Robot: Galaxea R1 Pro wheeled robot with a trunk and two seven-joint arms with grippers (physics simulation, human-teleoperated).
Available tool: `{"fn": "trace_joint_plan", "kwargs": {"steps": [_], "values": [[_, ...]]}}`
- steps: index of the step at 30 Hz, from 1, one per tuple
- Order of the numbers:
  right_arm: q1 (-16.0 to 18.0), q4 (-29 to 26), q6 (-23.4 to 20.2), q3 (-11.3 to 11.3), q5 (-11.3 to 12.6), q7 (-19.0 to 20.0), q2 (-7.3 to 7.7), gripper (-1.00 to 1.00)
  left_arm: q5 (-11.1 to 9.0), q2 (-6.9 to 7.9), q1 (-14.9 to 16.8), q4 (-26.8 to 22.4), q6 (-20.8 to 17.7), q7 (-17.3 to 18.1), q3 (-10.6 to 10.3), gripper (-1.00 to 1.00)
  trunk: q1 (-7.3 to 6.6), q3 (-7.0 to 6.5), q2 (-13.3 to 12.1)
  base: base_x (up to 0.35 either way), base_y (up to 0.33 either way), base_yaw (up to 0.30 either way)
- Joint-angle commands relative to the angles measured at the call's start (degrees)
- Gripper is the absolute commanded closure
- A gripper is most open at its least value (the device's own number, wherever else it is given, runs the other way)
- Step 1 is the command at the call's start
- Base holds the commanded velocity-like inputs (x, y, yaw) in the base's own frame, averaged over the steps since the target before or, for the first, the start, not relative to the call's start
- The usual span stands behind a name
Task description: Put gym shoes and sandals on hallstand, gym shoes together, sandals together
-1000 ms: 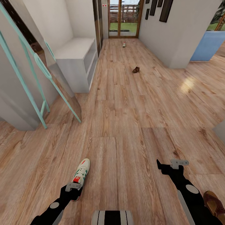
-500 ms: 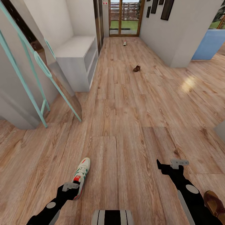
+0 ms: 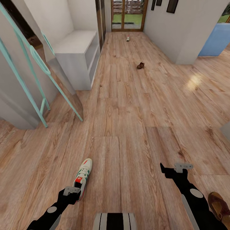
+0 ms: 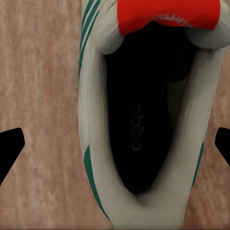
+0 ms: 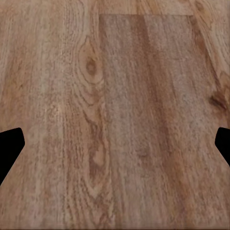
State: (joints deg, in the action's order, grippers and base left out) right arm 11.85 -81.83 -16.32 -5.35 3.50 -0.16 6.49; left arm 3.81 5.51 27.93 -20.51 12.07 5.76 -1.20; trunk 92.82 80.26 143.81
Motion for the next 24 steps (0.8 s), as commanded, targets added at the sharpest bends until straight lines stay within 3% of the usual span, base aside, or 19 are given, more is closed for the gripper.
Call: {"fn": "trace_joint_plan", "kwargs": {"steps": [1, 9, 19, 24], "values": [[0.0, -0.1, -0.3, 0.0, 0.4, 0.0, 0.01, -1.0, 0.4, 0.03, 0.0, 0.0, 0.2, 0.0, -0.1, -1.0, -0.01, 0.04, 0.0, 0.0, 0.0, 0.0], [0.0, -0.2, -0.3, 0.0, 0.4, 0.0, 0.01, -1.0, 0.4, 0.03, 0.0, 0.0, 0.2, 0.0, -0.1, -1.0, -0.01, 0.24, 0.0, 0.0, 0.0, 0.0], [0.0, -0.3, -0.3, 0.0, 0.4, 0.0, 0.01, -1.0, 0.4, 0.03, 0.0, 0.0, 0.2, 0.0, -0.2, -1.0, 0.25, 2.55, 0.1, 0.0, 0.0, 0.0], [0.0, -0.3, -0.3, 0.0, 0.4, 0.0, 0.01, -1.0, 0.4, -0.05, 0.0, 0.0, 0.2, 0.0, -0.3, -1.0, 0.25, 2.62, 0.1, 0.0, 0.0, 0.0]]}}
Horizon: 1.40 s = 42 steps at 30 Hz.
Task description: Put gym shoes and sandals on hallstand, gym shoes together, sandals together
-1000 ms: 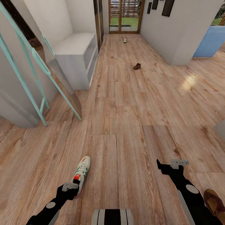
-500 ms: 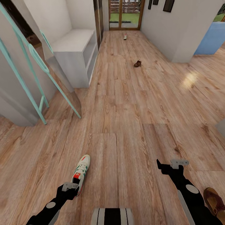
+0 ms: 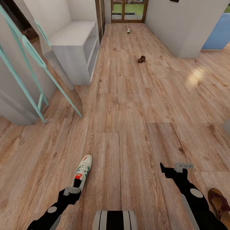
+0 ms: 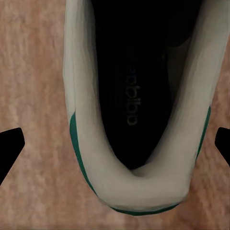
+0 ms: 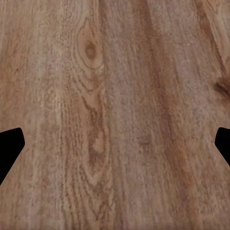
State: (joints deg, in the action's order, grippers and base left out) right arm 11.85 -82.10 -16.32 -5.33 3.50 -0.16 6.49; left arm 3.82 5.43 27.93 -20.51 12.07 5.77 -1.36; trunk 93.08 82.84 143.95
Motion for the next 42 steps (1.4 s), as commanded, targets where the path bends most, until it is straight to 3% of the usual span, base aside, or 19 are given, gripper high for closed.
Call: {"fn": "trace_joint_plan", "kwargs": {"steps": [1, 7, 13, 25, 33, 42], "values": [[0.0, -0.1, -0.3, 0.0, 0.4, 0.0, 0.01, -1.0, 0.4, 0.03, 0.0, 0.0, 0.2, -0.1, -0.1, -1.0, -0.01, 0.07, 0.0, 0.0, 0.0, 0.0], [0.0, -0.1, -0.3, 0.0, 0.4, 0.0, 0.01, -1.0, 0.4, 0.02, 0.0, 0.0, 0.2, -0.1, -0.1, -1.0, -0.01, 0.2, 0.0, 0.0, 0.0, 0.0], [0.0, -0.1, -0.3, 0.0, 0.4, 0.0, 0.01, -1.0, 0.4, 0.0, 0.0, 0.1, 0.2, -0.1, -0.2, -1.0, 0.14, 1.56, 0.1, 0.0, 0.0, 0.0], [0.0, -0.2, -0.3, 0.0, 0.4, 0.0, 0.01, -1.0, 0.4, 0.02, 0.0, 0.0, 0.2, -0.1, -0.2, -1.0, 0.14, 1.57, 0.1, 0.0, 0.0, 0.0], [0.0, -0.2, -0.3, 0.0, 0.4, 0.0, 0.01, -1.0, 0.4, 0.02, 0.0, 0.0, 0.2, -0.1, -0.2, -1.0, 0.35, 3.34, 0.2, 0.0, 0.0, 0.0], [0.0, -0.2, -0.3, 0.0, 0.4, 0.0, 0.01, -1.0, 0.4, 0.02, 0.0, 0.0, 0.2, -0.1, -0.2, -1.0, 0.35, 3.34, 0.2, 0.0, 0.0, 0.0]]}}
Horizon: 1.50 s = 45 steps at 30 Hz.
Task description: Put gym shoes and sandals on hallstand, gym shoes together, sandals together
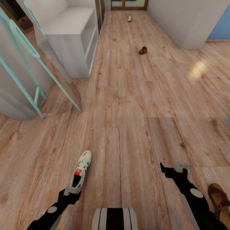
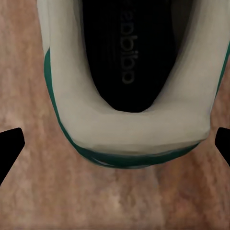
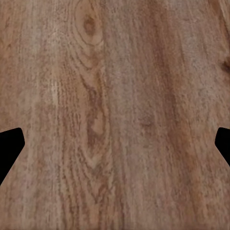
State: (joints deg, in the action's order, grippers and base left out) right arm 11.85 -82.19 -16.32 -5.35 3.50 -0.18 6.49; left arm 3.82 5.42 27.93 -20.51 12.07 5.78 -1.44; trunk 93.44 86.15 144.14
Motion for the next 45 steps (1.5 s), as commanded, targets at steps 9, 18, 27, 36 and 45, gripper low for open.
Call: {"fn": "trace_joint_plan", "kwargs": {"steps": [9, 18, 27, 36, 45], "values": [[0.0, -0.1, -0.3, 0.0, 0.4, 0.0, 0.01, -1.0, 0.4, 0.03, 0.0, 0.0, 0.2, -0.1, -0.1, -1.0, -0.01, 0.03, 0.0, 0.003, 0.0, 0.0], [0.0, -0.1, -0.3, 0.0, 0.4, 0.0, 0.01, -1.0, 0.4, 0.01, 0.0, 0.0, 0.2, -0.1, -0.1, -1.0, -0.01, 0.03, 0.0, 0.061, 0.0, 0.0], [0.0, -0.1, -0.3, 0.0, 0.4, 0.0, 0.01, -1.0, 0.4, -0.05, 0.0, 0.0, 0.2, -0.2, -0.1, -1.0, -0.01, 0.03, 0.0, 0.005, 0.0, 0.0], [0.0, -0.1, -0.3, 0.0, 0.4, 0.0, 0.01, -1.0, 0.4, -0.09, 0.0, 0.0, 0.2, -0.2, -0.1, -1.0, -0.01, 0.03, 0.0, 0.07, -0.031, 0.0], [0.0, -0.1, -0.3, 0.0, 0.4, 0.0, 0.01, -1.0, 0.4, -0.11, 0.0, -0.2, 0.2, -0.2, -0.1, -1.0, -0.01, 0.03, 0.0, 0.021, -0.009, 0.0]]}}
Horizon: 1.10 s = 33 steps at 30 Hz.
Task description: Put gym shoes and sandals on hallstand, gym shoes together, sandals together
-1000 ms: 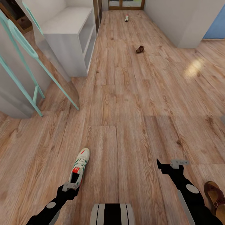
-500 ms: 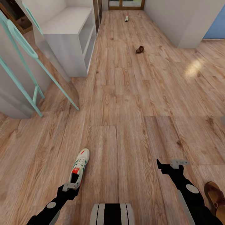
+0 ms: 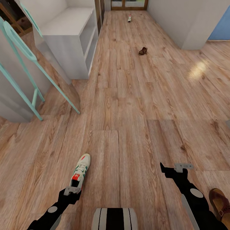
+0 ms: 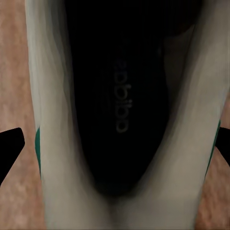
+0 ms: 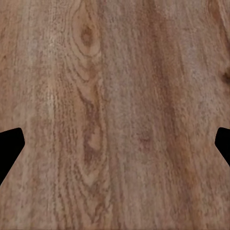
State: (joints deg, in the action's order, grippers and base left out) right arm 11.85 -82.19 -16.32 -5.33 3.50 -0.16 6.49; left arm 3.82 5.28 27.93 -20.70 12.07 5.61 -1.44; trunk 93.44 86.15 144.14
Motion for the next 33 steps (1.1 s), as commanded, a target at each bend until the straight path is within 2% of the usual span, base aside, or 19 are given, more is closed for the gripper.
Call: {"fn": "trace_joint_plan", "kwargs": {"steps": [1, 6, 7, 30, 33], "values": [[0.0, -0.1, -0.3, 0.0, 0.4, 0.0, 0.01, -1.0, 0.4, 0.02, 0.0, 0.0, 0.2, -0.1, -0.1, -1.0, -0.01, 0.03, 0.0, 0.004, -0.002, 0.0], [0.0, -0.1, -0.3, 0.0, 0.4, 0.0, 0.01, -1.0, 0.4, 0.01, 0.0, -0.1, 0.2, -0.1, -0.1, -1.0, -0.01, 0.03, 0.0, 0.002, -0.001, 0.0], [0.0, -0.1, -0.3, 0.0, 0.4, 0.0, 0.01, -1.0, 0.4, 0.0, 0.0, -0.1, 0.2, -0.1, -0.1, 1.0, -0.01, 0.03, 0.0, 0.0, 0.0, 0.0], [0.0, -0.1, -0.3, 0.0, 0.4, 0.0, 0.01, -1.0, 0.4, 0.03, 0.0, -0.4, 0.2, 0.1, -0.1, 1.0, -0.01, 0.03, 0.0, 0.0, 0.0, 0.0], [0.0, -0.1, -0.3, 0.1, 0.4, 0.0, 0.01, -1.0, 0.4, -0.13, 0.0, -0.4, 0.2, 0.1, -0.1, 1.0, -0.09, -0.63, 0.0, 0.0, 0.0, 0.0]]}}
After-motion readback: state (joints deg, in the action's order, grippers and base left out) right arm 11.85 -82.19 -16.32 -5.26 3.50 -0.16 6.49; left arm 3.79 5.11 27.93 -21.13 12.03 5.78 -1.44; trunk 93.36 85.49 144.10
